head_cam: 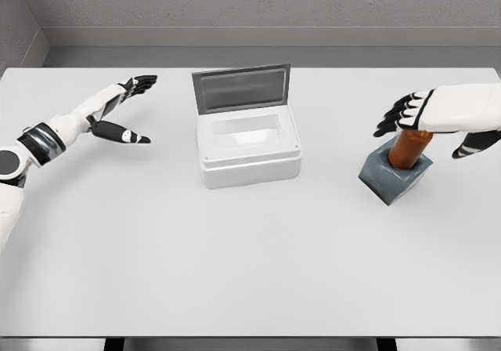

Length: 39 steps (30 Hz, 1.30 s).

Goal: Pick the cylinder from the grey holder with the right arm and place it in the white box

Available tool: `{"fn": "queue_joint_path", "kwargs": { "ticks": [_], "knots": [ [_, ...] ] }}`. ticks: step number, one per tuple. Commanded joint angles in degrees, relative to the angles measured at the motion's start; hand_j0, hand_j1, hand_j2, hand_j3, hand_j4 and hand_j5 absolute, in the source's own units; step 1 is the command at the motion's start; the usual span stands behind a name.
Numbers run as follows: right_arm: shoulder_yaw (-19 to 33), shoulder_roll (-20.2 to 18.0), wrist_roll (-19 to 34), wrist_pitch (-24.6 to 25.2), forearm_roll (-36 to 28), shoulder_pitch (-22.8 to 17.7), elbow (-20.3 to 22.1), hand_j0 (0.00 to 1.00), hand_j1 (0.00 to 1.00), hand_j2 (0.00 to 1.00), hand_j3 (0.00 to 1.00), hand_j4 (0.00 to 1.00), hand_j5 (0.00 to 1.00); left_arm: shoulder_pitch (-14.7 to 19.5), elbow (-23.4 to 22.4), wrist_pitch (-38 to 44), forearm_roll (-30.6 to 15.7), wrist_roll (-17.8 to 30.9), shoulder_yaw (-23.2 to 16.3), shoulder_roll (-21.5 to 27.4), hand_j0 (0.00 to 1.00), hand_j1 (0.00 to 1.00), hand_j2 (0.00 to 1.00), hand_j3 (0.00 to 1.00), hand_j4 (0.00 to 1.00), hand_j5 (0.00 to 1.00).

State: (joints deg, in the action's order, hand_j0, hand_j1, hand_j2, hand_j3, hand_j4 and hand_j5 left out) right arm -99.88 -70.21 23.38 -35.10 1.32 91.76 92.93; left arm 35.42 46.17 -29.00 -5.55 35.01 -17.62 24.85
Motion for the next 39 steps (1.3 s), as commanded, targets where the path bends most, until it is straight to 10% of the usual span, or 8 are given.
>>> {"fn": "queue_joint_path", "kwargs": {
  "ticks": [1, 14, 19, 39],
  "knots": [
    [0.2, 1.2, 0.0, 0.1, -0.4, 0.0, -1.6, 1.00, 1.00, 1.00, 1.00, 1.00, 1.00, 0.0, 0.1, 0.1, -0.4, 0.0, 0.1, 0.2, 1.00, 1.00, 1.00, 1.00, 1.00, 1.00],
    [0.3, 1.7, -0.4, 0.1, -4.4, -0.9, -7.6, 1.00, 1.00, 1.00, 1.00, 1.00, 1.00, 0.0, 0.1, 0.1, -0.4, 0.0, 0.1, 0.2, 1.00, 1.00, 1.00, 1.00, 1.00, 1.00],
    [-0.1, 3.0, -0.1, 0.1, -4.0, -1.1, -2.5, 1.00, 1.00, 1.00, 1.00, 1.00, 1.00, 0.0, 0.1, 0.1, -0.4, 0.0, 0.1, 0.2, 1.00, 1.00, 1.00, 1.00, 1.00, 1.00],
    [0.1, 3.4, 3.2, 0.1, -3.5, -2.2, -5.2, 0.94, 0.94, 0.94, 0.94, 0.94, 0.94, 0.0, 0.1, 0.2, -0.4, 0.0, 0.1, -0.1, 1.00, 1.00, 1.00, 1.00, 1.00, 1.00]
  ]
}}
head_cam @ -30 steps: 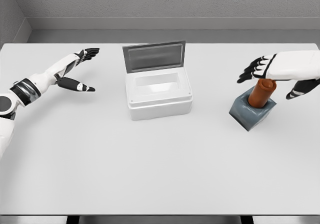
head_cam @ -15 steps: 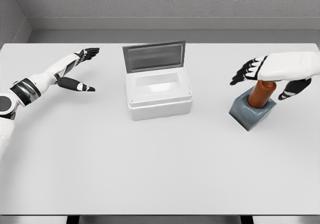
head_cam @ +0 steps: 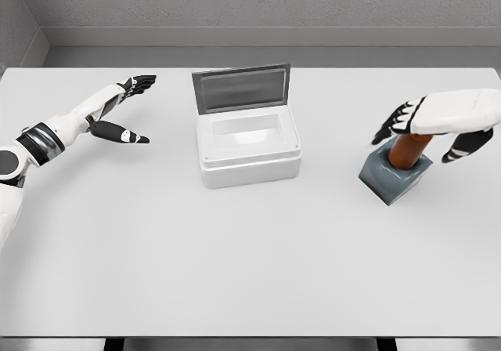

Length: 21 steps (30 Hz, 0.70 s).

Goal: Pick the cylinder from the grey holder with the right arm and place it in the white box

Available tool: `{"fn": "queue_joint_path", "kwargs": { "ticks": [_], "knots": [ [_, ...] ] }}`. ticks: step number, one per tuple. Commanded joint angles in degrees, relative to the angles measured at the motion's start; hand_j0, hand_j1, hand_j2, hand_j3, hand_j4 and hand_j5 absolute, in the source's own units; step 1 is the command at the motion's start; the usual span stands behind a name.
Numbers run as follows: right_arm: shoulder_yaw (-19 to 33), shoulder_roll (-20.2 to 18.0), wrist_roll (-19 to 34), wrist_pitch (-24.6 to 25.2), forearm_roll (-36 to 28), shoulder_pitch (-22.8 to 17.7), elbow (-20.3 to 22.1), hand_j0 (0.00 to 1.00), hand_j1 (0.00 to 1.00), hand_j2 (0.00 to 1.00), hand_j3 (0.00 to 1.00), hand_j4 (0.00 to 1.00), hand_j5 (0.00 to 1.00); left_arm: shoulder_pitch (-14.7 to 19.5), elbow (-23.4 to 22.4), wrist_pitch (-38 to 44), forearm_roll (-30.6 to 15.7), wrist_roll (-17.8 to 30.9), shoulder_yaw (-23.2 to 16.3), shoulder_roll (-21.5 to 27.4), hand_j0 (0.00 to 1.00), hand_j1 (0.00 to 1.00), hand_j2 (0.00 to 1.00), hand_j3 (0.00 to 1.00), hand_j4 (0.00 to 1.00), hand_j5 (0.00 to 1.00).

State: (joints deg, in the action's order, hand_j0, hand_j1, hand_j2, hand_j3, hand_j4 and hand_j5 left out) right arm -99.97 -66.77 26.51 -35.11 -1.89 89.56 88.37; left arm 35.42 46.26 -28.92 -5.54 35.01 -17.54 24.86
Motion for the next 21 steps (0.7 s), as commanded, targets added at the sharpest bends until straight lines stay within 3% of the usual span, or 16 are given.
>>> {"fn": "queue_joint_path", "kwargs": {
  "ticks": [1, 12, 21],
  "knots": [
    [0.3, 0.1, 0.1, 0.1, -0.4, 0.1, -0.9, 0.94, 0.94, 0.94, 0.94, 0.94, 0.94, 0.0, 0.1, 0.1, -0.4, 0.0, 0.1, -0.1, 1.00, 1.00, 1.00, 1.00, 1.00, 1.00],
    [0.0, 2.3, 0.1, 0.1, -0.4, 0.1, -1.4, 0.91, 0.91, 0.91, 0.91, 0.91, 0.91, 0.5, 0.0, 0.2, -0.5, 0.0, 0.1, 0.4, 1.00, 1.00, 1.00, 1.00, 1.00, 1.00],
    [0.0, 5.1, 0.1, 0.1, -0.3, -0.1, -5.5, 0.91, 0.91, 0.91, 0.91, 0.91, 0.91, 0.5, -0.2, 0.2, -0.4, 0.0, 0.1, -0.4, 1.00, 1.00, 1.00, 1.00, 1.00, 1.00]
  ]
}}
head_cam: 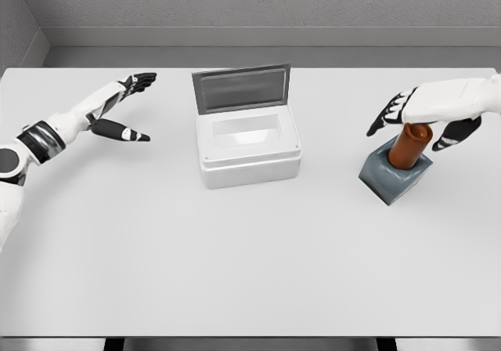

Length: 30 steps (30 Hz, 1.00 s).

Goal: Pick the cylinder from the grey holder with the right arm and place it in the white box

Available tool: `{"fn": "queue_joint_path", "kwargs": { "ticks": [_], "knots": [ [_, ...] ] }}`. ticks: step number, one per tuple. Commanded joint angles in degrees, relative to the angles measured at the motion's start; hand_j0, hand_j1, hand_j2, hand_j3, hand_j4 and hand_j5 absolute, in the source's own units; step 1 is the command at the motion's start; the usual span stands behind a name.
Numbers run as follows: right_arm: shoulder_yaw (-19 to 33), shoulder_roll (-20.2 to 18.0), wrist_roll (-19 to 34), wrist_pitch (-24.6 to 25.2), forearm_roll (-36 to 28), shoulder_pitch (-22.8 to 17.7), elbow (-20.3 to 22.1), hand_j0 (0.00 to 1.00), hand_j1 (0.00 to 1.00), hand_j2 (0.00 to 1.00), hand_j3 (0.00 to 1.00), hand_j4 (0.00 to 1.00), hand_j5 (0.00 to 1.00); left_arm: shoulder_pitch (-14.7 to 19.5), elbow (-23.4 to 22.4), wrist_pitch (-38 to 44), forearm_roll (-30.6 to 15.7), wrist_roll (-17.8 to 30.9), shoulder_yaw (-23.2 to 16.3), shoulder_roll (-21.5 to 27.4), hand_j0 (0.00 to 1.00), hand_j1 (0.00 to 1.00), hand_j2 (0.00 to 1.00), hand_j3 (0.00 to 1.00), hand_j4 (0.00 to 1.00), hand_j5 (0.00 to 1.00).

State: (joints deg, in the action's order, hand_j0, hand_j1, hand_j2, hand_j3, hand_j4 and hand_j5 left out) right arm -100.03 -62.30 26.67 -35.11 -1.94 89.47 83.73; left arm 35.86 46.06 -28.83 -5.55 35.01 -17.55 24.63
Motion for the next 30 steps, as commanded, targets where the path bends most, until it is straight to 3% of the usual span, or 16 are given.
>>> {"fn": "queue_joint_path", "kwargs": {
  "ticks": [1, 8, 10, 14, 23, 30],
  "knots": [
    [0.0, 0.3, 0.1, 0.1, -0.2, 0.1, -0.9, 0.91, 0.91, 0.91, 0.91, 0.91, 0.91, 0.0, 0.0, 0.1, -0.4, 0.0, 0.1, -0.1, 1.00, 1.00, 1.00, 1.00, 1.00, 1.00],
    [0.1, -0.5, 0.8, 0.1, 0.3, -1.8, -1.5, 0.89, 0.89, 0.89, 0.89, 0.89, 0.89, 0.1, -0.3, 0.2, -0.6, 0.0, 0.1, -0.2, 1.00, 1.00, 1.00, 1.00, 1.00, 1.00],
    [0.5, -0.5, 0.8, 0.1, 0.3, -1.8, -1.7, 0.77, 0.77, 0.77, 0.77, 0.77, 0.77, 0.2, -0.3, 0.2, -0.7, 0.0, 0.1, -0.2, 1.00, 1.00, 1.00, 1.00, 1.00, 1.00],
    [0.7, -0.5, 0.8, 0.1, 0.2, -1.6, -1.8, 0.74, 0.74, 0.74, 0.74, 0.74, 0.74, 0.2, -0.2, 0.2, -0.7, 0.0, 0.1, -0.3, 1.00, 1.00, 1.00, 1.00, 1.00, 1.00],
    [1.5, -1.0, 1.5, 0.1, 0.4, -2.2, -1.7, 0.44, 0.44, 0.44, 0.44, 0.44, 0.44, 0.2, -0.2, 0.2, -0.6, 0.0, 0.1, -0.4, 1.00, 1.00, 1.00, 1.00, 1.00, 1.00],
    [1.4, -0.8, 1.8, 0.1, 0.4, -2.2, -1.7, 0.34, 0.34, 0.34, 0.34, 0.34, 0.34, 0.3, -0.3, 0.2, -0.5, 0.0, 0.1, -0.6, 1.00, 1.00, 1.00, 1.00, 1.00, 1.00]
  ]
}}
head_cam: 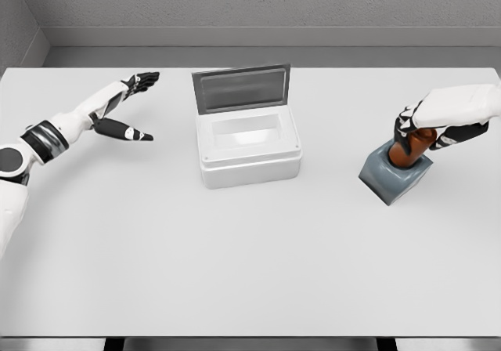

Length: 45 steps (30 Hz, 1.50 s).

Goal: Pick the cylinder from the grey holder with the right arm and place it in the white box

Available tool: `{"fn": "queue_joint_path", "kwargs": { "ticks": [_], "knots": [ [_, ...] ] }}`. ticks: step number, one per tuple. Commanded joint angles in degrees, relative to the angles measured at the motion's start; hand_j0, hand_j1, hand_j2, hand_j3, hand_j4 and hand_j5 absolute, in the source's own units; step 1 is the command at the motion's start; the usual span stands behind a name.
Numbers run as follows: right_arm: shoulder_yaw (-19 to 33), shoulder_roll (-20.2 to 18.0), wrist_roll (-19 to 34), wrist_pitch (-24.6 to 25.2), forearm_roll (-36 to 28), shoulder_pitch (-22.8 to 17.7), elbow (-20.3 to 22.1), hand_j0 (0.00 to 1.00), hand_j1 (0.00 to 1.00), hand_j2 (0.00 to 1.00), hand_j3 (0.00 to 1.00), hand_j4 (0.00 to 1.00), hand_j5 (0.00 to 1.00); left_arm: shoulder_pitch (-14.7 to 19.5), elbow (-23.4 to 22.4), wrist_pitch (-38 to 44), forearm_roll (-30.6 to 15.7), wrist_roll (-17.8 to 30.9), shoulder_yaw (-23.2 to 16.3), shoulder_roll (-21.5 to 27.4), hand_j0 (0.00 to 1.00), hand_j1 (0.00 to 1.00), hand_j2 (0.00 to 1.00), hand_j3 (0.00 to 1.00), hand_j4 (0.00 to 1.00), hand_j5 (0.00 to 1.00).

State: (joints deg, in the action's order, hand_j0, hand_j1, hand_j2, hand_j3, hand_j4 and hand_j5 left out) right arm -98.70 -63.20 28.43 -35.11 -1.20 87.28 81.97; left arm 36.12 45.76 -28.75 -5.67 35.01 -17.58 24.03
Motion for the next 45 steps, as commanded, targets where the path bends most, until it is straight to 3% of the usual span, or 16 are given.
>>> {"fn": "queue_joint_path", "kwargs": {
  "ticks": [1, 8, 16, 30, 45],
  "knots": [
    [0.1, 0.2, 0.0, 0.1, -0.3, 0.0, 0.1, 0.32, 0.32, 0.32, 0.32, 0.32, 0.32, 0.0, 0.0, 0.1, -0.4, 0.0, 0.1, 0.0, 1.00, 1.00, 1.00, 1.00, 1.00, 1.00],
    [3.2, -0.2, -0.1, 0.1, -1.3, 1.2, 0.4, 0.32, 0.32, 0.32, 0.32, 0.32, 0.32, 0.0, 0.0, 0.1, -0.4, 0.0, 0.1, 0.0, 1.00, 1.00, 1.00, 1.00, 1.00, 1.00],
    [3.3, 1.2, -0.4, 0.1, -2.2, 3.4, 0.6, 0.32, 0.32, 0.32, 0.32, 0.32, 0.32, 0.1, 0.0, 0.1, -0.6, 0.0, 0.0, -0.3, 1.00, 1.00, 1.00, 1.00, 1.00, 1.00],
    [3.3, 10.9, -0.5, 0.1, -3.5, 5.1, 0.2, 0.31, 0.31, 0.31, 0.31, 0.31, 0.31, 0.1, 0.0, 0.1, -0.6, 0.0, 0.0, -0.4, 1.00, 1.00, 1.00, 1.00, 1.00, 1.00],
    [3.1, 17.9, -0.4, 0.1, -3.5, 6.4, 2.1, 0.30, 0.30, 0.30, 0.30, 0.30, 0.30, 0.1, 0.3, 0.1, -0.7, 0.0, -0.3, -0.4, 1.00, 1.00, 1.00, 1.00, 1.00, 1.00]
  ]
}}
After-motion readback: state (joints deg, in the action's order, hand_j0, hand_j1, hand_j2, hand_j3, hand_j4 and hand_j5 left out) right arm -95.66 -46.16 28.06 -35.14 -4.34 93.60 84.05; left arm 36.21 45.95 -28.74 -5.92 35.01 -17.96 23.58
